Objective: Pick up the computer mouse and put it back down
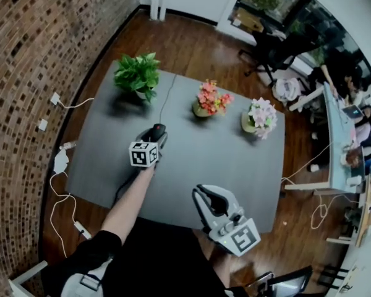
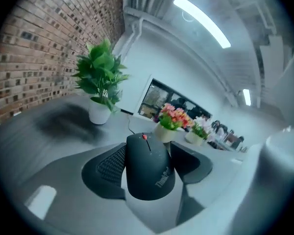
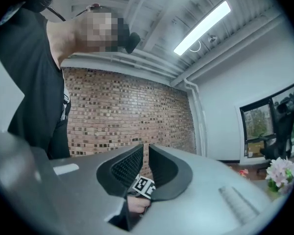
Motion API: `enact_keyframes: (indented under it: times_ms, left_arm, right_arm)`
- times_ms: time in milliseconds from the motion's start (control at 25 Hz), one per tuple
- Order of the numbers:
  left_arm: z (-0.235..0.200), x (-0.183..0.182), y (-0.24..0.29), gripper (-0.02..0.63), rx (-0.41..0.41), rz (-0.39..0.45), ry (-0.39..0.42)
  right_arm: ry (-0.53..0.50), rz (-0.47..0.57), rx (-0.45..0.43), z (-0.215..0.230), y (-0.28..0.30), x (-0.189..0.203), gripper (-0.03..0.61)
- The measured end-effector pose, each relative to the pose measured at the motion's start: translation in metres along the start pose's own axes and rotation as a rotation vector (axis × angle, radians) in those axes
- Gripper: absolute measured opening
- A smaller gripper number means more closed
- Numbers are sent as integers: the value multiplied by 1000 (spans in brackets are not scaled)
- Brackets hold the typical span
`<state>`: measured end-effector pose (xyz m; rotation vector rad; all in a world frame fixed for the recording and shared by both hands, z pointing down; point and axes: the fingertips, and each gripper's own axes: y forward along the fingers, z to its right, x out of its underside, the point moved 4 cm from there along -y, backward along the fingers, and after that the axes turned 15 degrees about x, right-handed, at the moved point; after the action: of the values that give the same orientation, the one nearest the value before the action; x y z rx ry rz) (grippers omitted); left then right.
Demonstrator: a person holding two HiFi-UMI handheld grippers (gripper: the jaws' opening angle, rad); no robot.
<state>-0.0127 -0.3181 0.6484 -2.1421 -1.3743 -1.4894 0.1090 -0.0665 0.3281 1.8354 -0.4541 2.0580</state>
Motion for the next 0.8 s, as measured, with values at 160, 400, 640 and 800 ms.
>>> enact_keyframes:
  times_ms: [160, 400, 640, 800]
  left_arm:
    - [-41, 59, 42, 287, -163, -175, 44]
    - [-46, 76, 70, 287, -237, -331, 161]
    - [-39, 63, 57, 457, -136, -255, 195]
    - [-46, 70, -43, 459, -203, -132, 222]
  right_arm:
    - [-15, -62, 48, -16, -4, 3, 11]
    - [-59, -162, 127, -46, -2, 13, 11]
    - [-138, -249, 84, -89, 16, 28, 11]
    - [-180, -267, -38, -105, 10, 38, 11]
